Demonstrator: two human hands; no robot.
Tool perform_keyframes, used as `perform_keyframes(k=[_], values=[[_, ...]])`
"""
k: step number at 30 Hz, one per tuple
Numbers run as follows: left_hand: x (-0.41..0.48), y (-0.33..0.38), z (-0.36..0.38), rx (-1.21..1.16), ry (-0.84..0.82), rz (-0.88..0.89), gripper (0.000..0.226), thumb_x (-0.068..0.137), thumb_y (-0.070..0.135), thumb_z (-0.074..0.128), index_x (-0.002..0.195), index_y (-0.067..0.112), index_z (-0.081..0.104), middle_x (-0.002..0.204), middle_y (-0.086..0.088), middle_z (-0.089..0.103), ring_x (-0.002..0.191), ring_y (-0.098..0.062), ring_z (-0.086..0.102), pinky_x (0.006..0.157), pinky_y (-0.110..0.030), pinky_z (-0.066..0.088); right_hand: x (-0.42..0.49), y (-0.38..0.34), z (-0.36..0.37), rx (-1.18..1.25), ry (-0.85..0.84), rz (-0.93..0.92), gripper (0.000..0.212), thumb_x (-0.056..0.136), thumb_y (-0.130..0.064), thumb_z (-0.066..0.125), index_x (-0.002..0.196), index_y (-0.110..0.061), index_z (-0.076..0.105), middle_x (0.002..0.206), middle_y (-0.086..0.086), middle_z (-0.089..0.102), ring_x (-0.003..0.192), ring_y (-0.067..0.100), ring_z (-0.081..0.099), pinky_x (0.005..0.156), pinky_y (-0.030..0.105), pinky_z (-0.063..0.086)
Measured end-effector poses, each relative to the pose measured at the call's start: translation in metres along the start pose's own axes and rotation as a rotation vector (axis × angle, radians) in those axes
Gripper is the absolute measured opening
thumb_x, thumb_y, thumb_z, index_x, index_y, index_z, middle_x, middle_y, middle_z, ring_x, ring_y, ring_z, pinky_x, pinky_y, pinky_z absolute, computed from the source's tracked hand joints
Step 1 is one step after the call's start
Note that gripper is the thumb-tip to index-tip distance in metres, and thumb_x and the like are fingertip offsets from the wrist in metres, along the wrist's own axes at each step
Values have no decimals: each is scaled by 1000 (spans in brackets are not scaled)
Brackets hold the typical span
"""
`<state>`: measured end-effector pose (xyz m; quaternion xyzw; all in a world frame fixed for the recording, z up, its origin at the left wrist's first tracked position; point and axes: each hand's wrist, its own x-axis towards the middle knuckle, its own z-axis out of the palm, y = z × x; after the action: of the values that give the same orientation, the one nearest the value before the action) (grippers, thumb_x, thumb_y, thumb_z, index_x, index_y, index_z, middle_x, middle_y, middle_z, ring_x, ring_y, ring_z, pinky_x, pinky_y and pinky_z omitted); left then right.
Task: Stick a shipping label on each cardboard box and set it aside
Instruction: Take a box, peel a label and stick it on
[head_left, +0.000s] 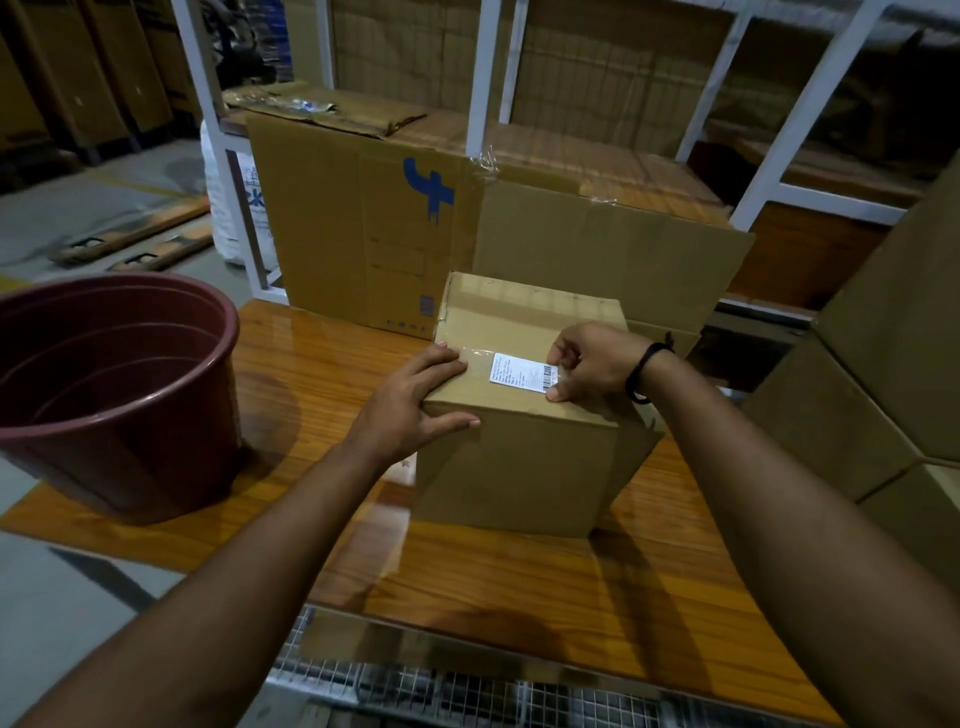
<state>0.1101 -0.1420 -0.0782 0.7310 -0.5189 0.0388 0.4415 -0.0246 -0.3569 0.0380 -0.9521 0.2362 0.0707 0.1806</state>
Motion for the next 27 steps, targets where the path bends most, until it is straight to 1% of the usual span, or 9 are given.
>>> perform_keyframes(k=[3,7,10,13,16,19,23,25,27], values=[[0,0,1,-2,2,-9,81,67,58,74,132,11,59,143,-1,49,137,-9,38,113,-27,31,1,2,0,12,-8,3,40,68,-34,86,97,-22,62,88,-7,60,78,12,55,62,26,39],[0,0,1,-7,-4,-15,84,66,63,72,132,12,59,144,0,49,137,-8,37,114,-28,31,0,5,2,20,13,20,51,64,-38,87,103,-25,58,92,-10,57,84,10,54,68,28,41],[-1,-1,1,-7,-16,-15,85,67,64,73,133,12,59,145,-1,48,138,-10,36,114,-30,31,-1,4,2,-2,17,19,43,65,-38,87,96,-22,62,87,-9,59,81,12,54,70,29,44],[-2,1,0,-5,-18,-29,82,68,60,72,134,13,58,146,0,47,139,-8,34,113,-28,29,-1,4,2,5,19,38,44,65,-38,86,98,-21,62,88,-8,58,80,11,53,74,31,45],[-1,1,0,0,-18,-31,80,69,56,71,134,12,57,145,0,47,138,-6,33,113,-26,28,-3,5,5,13,38,20,47,67,-38,86,102,-22,60,90,-7,56,81,10,51,71,30,44],[-1,0,0,3,-22,-18,79,70,54,72,134,11,57,145,-1,47,139,-9,34,113,-27,29,-4,4,4,22,25,12,41,67,-36,86,98,-22,61,87,-8,57,78,10,51,63,27,39],[-1,1,1,8,-12,-28,80,69,57,72,134,12,58,145,-2,47,138,-8,34,113,-30,30,-2,-2,0,34,-29,58,40,68,-35,86,96,-20,62,88,-5,61,81,13,54,65,28,41],[-2,0,1,5,-17,-35,84,68,62,73,134,13,57,145,-1,47,139,-10,34,113,-31,30,-3,-6,-3,84,-46,78,38,68,-31,86,94,-18,62,86,-4,63,80,14,56,63,27,41],[-1,0,1,-8,-18,-35,84,68,61,75,134,13,57,145,-1,47,139,-10,34,114,-31,31,-5,-9,-5,138,-47,82,34,69,-23,87,89,-16,61,82,-3,64,74,13,56,60,27,41]])
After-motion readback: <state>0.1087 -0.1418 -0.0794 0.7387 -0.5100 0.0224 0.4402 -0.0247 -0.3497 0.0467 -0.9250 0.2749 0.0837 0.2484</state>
